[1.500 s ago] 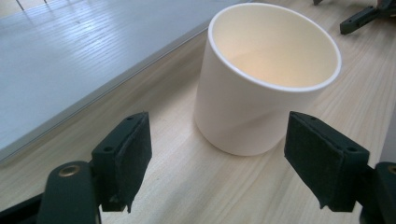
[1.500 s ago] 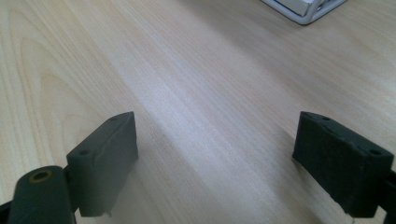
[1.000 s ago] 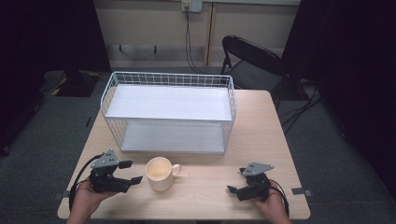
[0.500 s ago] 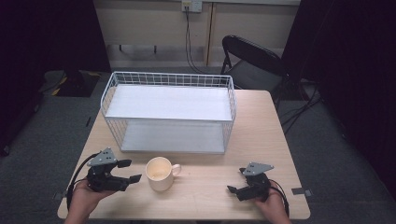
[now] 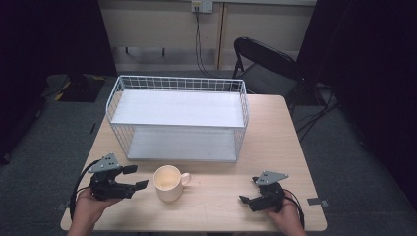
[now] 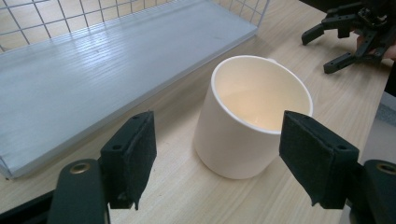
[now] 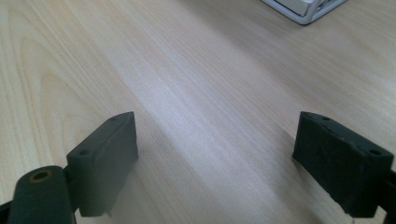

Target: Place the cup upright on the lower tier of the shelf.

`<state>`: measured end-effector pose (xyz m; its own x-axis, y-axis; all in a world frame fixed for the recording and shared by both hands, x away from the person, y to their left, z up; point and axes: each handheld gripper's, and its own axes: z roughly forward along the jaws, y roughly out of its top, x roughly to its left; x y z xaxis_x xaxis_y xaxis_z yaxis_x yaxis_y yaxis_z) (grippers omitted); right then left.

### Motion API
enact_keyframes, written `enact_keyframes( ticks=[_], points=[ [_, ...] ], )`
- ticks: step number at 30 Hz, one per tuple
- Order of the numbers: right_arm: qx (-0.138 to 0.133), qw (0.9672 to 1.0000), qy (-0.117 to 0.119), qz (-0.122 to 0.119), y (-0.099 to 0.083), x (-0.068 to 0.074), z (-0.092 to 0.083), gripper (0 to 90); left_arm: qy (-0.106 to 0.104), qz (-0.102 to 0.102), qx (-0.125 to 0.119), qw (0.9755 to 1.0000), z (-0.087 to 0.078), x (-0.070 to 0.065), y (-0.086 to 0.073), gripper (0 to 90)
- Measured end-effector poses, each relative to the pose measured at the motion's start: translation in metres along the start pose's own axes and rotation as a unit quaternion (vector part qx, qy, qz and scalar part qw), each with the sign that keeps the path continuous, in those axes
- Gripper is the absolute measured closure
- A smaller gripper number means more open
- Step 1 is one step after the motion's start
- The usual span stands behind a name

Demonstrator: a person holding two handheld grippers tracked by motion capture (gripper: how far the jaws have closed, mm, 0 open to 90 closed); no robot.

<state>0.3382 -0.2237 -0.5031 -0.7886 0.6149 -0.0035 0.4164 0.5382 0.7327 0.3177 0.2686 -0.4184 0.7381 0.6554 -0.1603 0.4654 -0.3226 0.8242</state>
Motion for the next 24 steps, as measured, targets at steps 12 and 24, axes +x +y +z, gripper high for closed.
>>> enact_keyframes(
  ticks=[12,24],
  points=[
    [0.0,1.0,0.0,0.0,0.0,0.0,0.0,13.0,0.007,0.005,-0.006,0.9999,0.006,-0.001,0.004,28.3],
    [0.0,1.0,0.0,0.0,0.0,0.0,0.0,13.0,0.002,0.006,-0.01,0.9999,0.02,-0.002,0.011,29.1]
  ],
)
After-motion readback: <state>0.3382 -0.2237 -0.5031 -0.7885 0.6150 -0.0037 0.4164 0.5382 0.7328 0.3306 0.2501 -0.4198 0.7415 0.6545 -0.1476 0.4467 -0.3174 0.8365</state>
